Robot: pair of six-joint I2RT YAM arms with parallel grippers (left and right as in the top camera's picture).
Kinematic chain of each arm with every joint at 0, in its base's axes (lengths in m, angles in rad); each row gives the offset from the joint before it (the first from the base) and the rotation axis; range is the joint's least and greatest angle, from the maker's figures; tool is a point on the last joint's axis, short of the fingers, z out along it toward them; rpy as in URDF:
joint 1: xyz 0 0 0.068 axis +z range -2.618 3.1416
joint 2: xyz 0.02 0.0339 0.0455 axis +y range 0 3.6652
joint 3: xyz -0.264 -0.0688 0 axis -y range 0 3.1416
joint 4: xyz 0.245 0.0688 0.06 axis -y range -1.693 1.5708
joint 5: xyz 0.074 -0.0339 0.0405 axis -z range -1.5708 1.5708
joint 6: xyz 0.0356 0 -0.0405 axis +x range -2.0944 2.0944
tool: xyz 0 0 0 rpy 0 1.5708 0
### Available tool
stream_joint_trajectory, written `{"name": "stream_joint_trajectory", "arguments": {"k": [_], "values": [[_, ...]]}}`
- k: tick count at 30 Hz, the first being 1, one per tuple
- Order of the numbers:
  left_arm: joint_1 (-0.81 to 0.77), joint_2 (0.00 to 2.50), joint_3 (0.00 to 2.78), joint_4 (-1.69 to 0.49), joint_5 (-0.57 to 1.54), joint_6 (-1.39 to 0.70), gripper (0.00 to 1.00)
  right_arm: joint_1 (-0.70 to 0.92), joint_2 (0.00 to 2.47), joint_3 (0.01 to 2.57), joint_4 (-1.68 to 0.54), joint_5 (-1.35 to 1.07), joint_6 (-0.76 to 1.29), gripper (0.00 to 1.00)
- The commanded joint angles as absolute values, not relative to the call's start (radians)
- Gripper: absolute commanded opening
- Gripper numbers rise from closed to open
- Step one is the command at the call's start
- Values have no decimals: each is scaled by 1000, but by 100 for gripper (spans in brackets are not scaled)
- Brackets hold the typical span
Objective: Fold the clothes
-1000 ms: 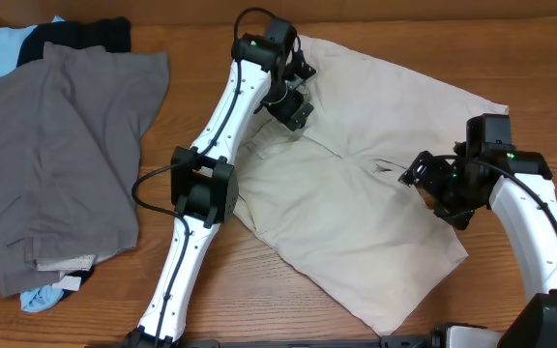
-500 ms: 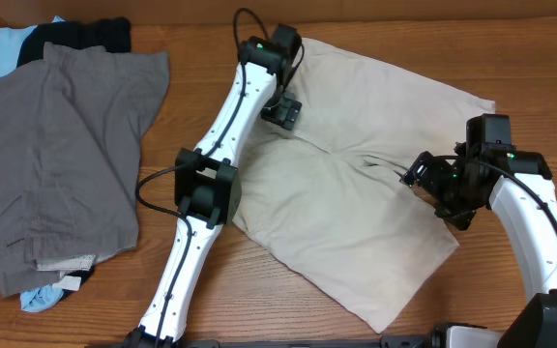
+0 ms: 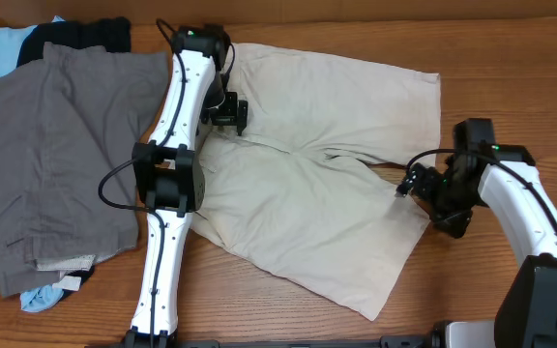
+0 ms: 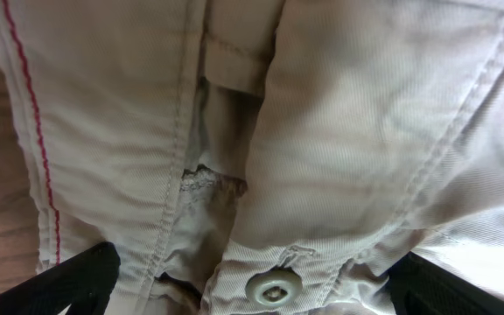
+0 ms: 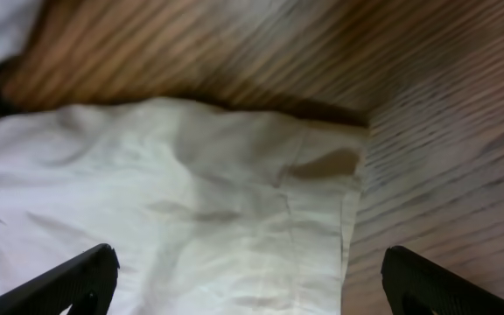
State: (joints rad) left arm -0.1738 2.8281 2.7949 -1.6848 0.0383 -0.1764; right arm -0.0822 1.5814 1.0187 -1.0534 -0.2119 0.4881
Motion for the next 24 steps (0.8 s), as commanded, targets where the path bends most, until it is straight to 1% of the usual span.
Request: {"name": "stream_joint_trajectory", "arguments": {"k": [1, 4, 7, 8, 9, 13, 16, 18, 19, 21, 24], "values": [[-171, 2910, 2765, -1690, 19, -145, 100, -14, 1581, 958, -1025, -230, 503, 100], [-175, 2894, 2769, -1690, 15, -146, 100, 36, 1581, 901, -956, -255, 537, 100], [-177, 2866, 2783, -1691, -10, -155, 100, 75, 1581, 865, -898, -268, 555, 92], [-177, 2854, 2790, -1690, -19, -158, 100, 88, 1581, 859, -885, -268, 555, 87], [-177, 2838, 2800, -1690, -23, -158, 100, 99, 1581, 854, -874, -267, 555, 78], [-177, 2760, 2847, -1690, -36, -165, 100, 117, 1581, 843, -831, -263, 555, 40], [-177, 2691, 2881, -1686, -36, -166, 100, 117, 1581, 827, -808, -234, 564, 25], [-177, 2641, 2902, -1679, -36, -166, 100, 116, 1581, 819, -815, -178, 594, 12], [-176, 2613, 2911, -1676, -36, -166, 100, 116, 1581, 818, -819, -159, 600, 8], [-175, 2558, 2915, -1664, -36, -166, 100, 111, 1581, 818, -816, -147, 603, 4], [-175, 2478, 2915, -1652, -36, -172, 100, 84, 1581, 818, -794, -146, 603, 4]]}}
